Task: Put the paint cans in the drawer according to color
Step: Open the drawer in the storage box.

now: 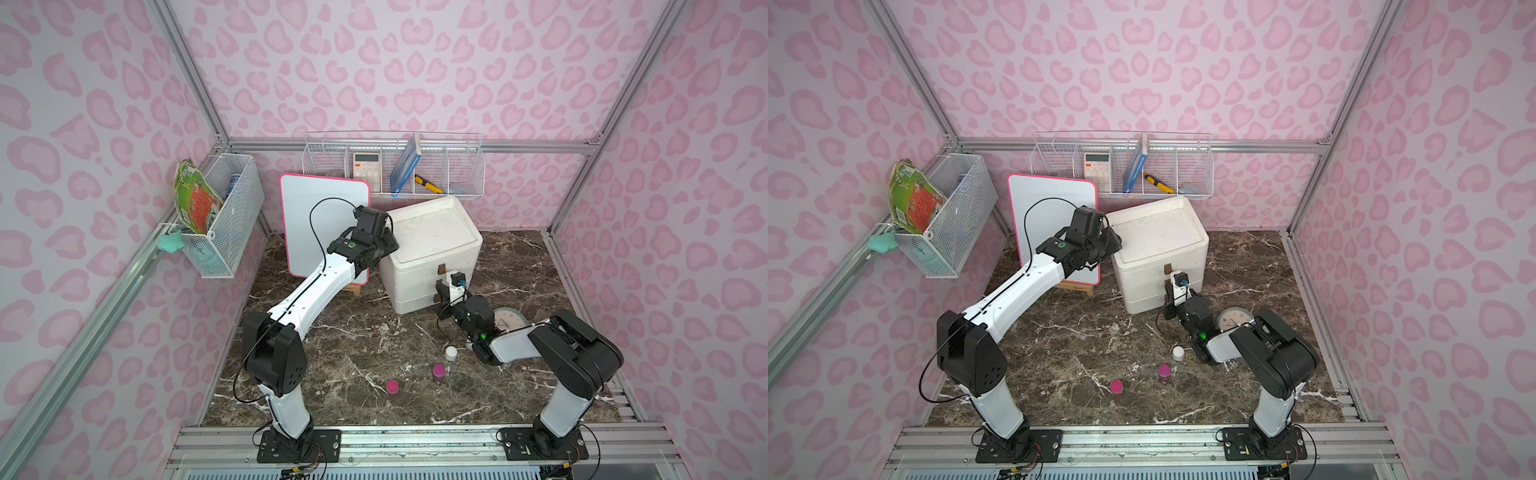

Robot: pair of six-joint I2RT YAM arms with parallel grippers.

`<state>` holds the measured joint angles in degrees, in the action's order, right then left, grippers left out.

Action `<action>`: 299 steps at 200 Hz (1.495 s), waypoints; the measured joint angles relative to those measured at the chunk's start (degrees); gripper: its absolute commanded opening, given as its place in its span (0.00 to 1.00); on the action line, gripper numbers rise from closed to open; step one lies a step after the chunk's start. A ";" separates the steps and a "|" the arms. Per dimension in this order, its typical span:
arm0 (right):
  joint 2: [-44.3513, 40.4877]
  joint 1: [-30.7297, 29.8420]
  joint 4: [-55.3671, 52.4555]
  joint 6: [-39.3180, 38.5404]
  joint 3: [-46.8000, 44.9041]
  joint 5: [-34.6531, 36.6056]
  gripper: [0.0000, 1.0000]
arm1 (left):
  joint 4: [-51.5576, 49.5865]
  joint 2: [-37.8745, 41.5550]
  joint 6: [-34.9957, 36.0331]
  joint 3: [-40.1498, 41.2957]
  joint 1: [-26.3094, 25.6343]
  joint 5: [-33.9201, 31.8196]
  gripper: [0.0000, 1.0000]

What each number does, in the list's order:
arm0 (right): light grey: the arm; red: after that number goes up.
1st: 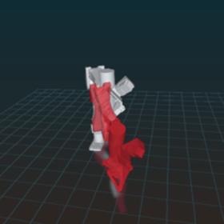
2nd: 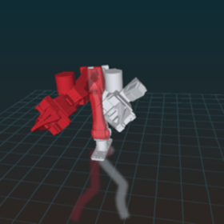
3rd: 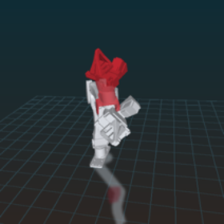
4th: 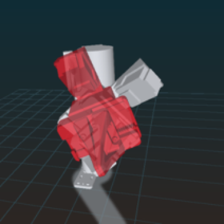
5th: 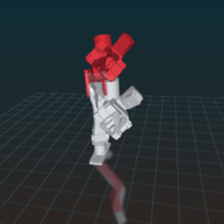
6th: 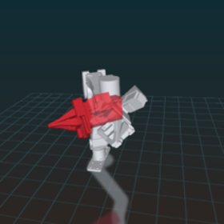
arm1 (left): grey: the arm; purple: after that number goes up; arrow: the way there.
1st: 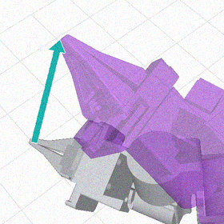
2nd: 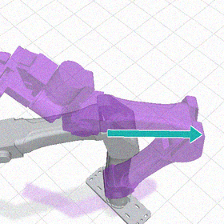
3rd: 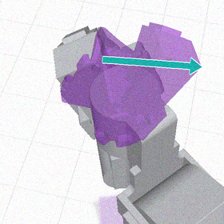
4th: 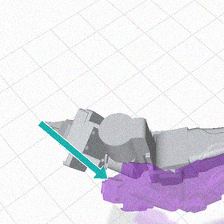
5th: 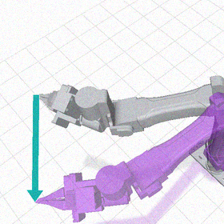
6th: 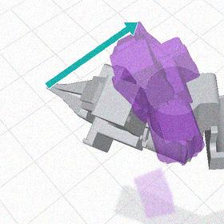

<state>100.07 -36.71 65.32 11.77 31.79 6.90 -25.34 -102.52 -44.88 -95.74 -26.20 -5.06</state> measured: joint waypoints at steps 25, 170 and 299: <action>-2.38 -0.72 0.00 0.02 -1.97 0.72 0.00 | 0.02 0.00 -0.15 0.00 0.00 -0.02 0.44; -29.03 -5.44 -19.76 2.14 -14.58 2.36 0.00 | 0.72 0.17 -0.37 0.57 0.00 -0.15 0.44; -42.56 -7.19 -33.79 4.63 -17.86 3.17 0.00 | 1.07 0.28 -0.42 0.85 0.00 -0.22 0.44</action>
<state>57.52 -43.90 31.53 16.40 13.93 10.07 -24.27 -102.24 -45.30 -94.89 -26.20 -5.28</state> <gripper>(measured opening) 0.064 0.443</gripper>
